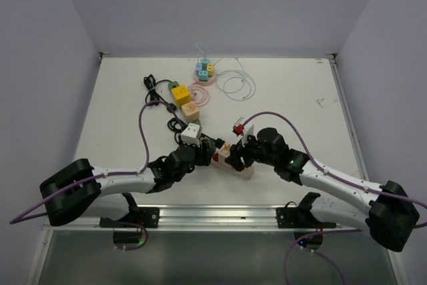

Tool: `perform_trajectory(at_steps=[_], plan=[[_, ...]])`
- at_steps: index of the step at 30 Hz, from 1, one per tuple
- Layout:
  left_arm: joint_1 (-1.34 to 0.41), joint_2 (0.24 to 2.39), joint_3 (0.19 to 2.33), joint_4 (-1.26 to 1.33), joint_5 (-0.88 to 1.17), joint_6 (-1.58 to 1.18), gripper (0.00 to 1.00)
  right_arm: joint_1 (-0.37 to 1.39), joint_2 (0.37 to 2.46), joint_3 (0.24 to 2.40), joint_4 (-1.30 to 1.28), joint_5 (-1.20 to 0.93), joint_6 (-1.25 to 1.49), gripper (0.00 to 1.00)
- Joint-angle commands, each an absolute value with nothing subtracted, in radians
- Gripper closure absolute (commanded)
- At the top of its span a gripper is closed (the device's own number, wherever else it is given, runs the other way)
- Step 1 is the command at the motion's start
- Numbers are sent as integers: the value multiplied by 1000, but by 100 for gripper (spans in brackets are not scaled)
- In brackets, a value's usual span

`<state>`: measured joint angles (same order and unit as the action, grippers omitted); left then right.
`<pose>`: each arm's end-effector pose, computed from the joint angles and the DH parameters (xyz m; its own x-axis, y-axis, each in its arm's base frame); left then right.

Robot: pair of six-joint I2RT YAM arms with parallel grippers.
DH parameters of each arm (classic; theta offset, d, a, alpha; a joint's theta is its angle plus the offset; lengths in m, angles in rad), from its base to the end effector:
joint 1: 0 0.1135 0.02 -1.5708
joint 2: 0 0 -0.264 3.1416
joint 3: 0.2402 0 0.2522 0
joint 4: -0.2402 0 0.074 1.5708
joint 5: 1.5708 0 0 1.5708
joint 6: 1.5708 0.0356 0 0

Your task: Pull the plug off the socket

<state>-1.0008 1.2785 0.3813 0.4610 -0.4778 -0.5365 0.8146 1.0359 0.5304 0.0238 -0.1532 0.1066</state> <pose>0.1429 -0.1927 0.1677 -0.4631 -0.1185 -0.8783 0.3328 0.8953 -0.2963 0.1508 0.1678 0.2239 -0.4025 -0.2734 -0.8737 -0.7733 0.6123 0.1646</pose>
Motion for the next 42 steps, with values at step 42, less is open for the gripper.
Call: perform_trajectory(at_steps=[42], plan=[[-1014, 1339, 449, 233, -511, -584, 100, 1172, 1066, 666, 32, 178, -40, 88]])
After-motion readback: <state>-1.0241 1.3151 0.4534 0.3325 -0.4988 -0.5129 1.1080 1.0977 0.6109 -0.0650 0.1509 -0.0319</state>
